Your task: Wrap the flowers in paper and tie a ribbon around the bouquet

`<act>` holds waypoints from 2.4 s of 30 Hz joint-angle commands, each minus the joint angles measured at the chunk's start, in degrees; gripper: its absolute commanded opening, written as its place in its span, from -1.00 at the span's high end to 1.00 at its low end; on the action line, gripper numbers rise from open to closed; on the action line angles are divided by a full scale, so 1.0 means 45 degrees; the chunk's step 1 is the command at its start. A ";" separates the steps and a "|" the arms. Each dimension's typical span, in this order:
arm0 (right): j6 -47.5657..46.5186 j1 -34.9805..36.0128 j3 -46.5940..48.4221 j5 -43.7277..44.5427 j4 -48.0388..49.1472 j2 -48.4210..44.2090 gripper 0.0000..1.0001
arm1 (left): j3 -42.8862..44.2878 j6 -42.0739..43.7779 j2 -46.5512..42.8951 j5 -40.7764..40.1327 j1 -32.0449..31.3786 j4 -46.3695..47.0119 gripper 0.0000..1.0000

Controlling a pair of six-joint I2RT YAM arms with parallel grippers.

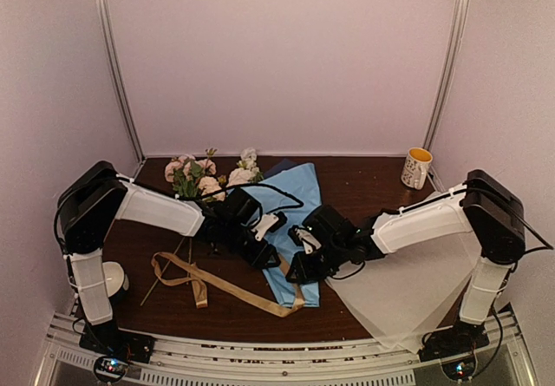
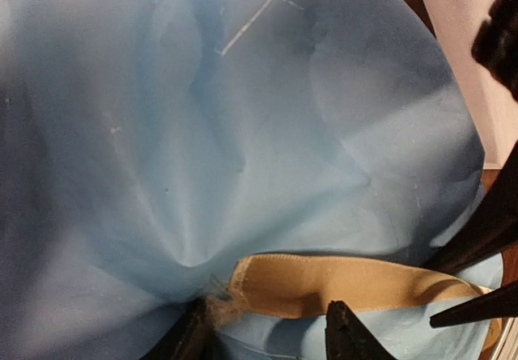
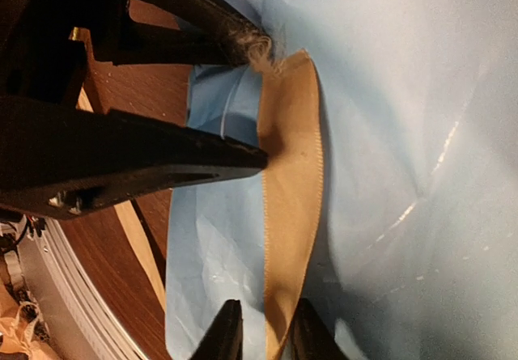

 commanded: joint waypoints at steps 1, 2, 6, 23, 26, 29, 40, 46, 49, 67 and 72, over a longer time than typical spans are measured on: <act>0.0142 0.0137 0.0371 -0.0436 0.0140 0.0242 0.77 | -0.0261 -0.0213 0.0313 -0.0270 0.0100 -0.0291 -0.02; 0.0156 0.0120 0.0344 -0.0331 0.0034 0.0166 0.89 | -0.0270 -0.0231 0.0305 -0.0289 0.0114 -0.0281 -0.02; 0.0310 0.0013 -0.0137 0.0259 -0.0597 -0.0765 1.00 | -0.0463 -0.0309 0.0188 -0.0337 0.0206 -0.0190 -0.03; 0.1654 -0.1513 -0.4652 0.2077 -0.2547 -0.6589 1.00 | -0.0608 -0.0009 0.0167 -0.0816 0.0311 -0.0537 -0.03; 0.1462 -0.1615 -0.4838 0.2556 -0.3645 -0.6726 1.00 | -0.0578 0.0038 0.0167 -0.0837 0.0311 -0.0582 -0.03; 0.1443 -0.2272 -0.5238 0.2777 -0.3908 -0.7242 1.00 | -0.0600 0.0039 0.0147 -0.0903 0.0311 -0.0587 -0.03; -0.0511 -0.2882 -0.1525 0.3136 -0.3689 -0.5906 -0.59 | -0.0646 0.0050 0.0080 -0.0945 0.0309 -0.0606 -0.03; -0.0222 -0.2867 0.0084 0.0982 -0.1657 -0.2851 -0.38 | -0.0653 -0.0018 0.0010 -0.1096 0.0311 -0.0626 -0.03; 0.0035 -0.2842 0.0631 0.0239 -0.1075 -0.1546 -0.26 | -0.0655 -0.0060 -0.0002 -0.1142 0.0311 -0.0659 -0.03; -0.0049 -0.2474 0.1499 0.0473 -0.0864 0.0900 0.45 | -0.0036 -0.1336 -0.2463 -0.0850 0.0669 -0.0588 -0.23; -0.0083 -0.2385 0.1560 0.0482 -0.0913 0.0988 0.46 | -0.0733 -0.3339 -0.2876 -0.1039 0.1908 -0.0913 -0.36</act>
